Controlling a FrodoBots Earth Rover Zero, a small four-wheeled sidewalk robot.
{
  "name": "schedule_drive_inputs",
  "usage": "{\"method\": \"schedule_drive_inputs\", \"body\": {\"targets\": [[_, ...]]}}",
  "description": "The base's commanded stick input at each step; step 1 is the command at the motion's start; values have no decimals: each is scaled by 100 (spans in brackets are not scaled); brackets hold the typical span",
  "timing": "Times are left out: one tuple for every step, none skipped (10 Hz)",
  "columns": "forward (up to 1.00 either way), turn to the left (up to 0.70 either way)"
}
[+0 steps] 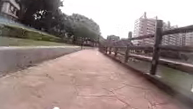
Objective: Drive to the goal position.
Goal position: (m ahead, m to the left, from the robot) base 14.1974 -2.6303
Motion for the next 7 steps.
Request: {"method": "schedule_drive_inputs", "body": {"targets": [[70,0],[70,0],[70,0],[70,0],[70,0],[70,0],[70,0]]}}
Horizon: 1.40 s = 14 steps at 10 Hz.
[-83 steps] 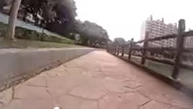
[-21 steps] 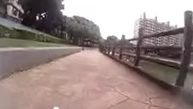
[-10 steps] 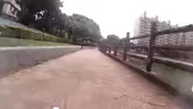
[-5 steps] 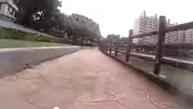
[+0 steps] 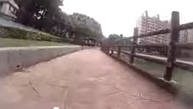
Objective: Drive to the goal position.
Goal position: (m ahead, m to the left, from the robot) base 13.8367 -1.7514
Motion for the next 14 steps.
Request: {"method": "schedule_drive_inputs", "body": {"targets": [[70,0],[70,0],[70,0],[70,0],[67,0],[68,0],[69,0],[70,0],[70,3],[70,21],[70,35],[70,22],[70,4],[70,0]]}}
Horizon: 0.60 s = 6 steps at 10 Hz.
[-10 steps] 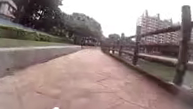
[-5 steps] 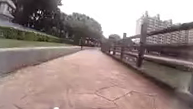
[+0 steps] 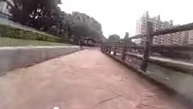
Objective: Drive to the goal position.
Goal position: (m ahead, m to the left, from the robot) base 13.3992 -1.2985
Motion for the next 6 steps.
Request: {"method": "schedule_drive_inputs", "body": {"targets": [[70,0],[70,0],[70,0],[70,0],[70,0],[70,0]]}}
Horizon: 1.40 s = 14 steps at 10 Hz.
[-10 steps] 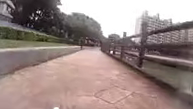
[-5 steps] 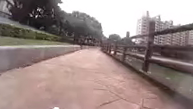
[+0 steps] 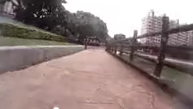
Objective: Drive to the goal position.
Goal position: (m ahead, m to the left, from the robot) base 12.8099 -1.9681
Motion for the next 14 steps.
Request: {"method": "schedule_drive_inputs", "body": {"targets": [[70,0],[70,0],[70,10],[70,26],[70,28],[70,7],[70,0],[70,0],[70,0],[70,-20],[70,-14],[70,0],[70,0],[70,0]]}}
